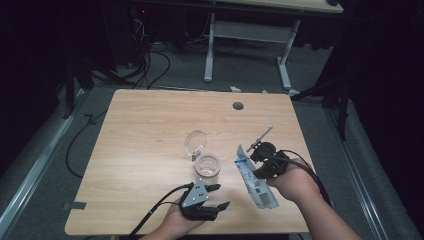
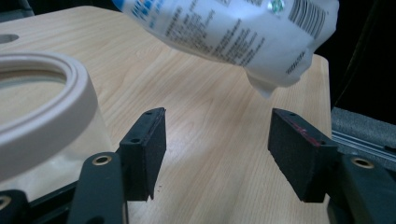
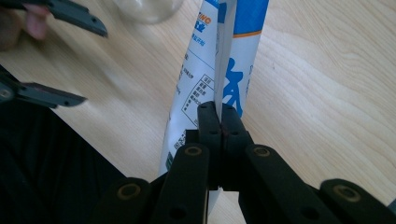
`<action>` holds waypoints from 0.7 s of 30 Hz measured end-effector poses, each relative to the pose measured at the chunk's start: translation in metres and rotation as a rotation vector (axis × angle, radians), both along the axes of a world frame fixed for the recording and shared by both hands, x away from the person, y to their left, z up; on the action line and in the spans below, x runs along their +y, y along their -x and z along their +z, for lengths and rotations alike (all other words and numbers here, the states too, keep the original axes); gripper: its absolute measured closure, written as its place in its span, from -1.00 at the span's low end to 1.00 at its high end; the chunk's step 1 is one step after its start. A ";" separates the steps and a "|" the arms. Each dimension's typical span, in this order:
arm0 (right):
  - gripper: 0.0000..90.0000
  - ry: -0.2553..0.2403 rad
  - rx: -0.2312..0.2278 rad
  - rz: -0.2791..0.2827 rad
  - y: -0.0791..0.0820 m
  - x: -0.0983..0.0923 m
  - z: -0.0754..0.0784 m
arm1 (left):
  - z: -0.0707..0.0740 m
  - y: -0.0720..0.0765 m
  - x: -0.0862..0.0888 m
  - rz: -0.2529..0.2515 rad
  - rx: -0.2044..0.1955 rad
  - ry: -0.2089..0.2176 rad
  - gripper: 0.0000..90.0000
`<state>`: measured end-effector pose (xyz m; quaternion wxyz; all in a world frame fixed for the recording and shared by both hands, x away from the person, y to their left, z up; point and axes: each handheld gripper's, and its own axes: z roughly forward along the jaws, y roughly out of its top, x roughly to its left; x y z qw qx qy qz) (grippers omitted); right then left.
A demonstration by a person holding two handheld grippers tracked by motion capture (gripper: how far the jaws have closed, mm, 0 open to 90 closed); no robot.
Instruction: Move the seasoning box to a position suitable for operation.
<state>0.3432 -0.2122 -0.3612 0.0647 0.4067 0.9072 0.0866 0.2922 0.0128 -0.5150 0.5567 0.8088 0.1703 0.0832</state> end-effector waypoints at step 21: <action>1.00 -0.008 -0.004 0.071 0.002 0.041 0.011 | -0.005 0.004 -0.011 -0.038 0.028 -0.001 -0.32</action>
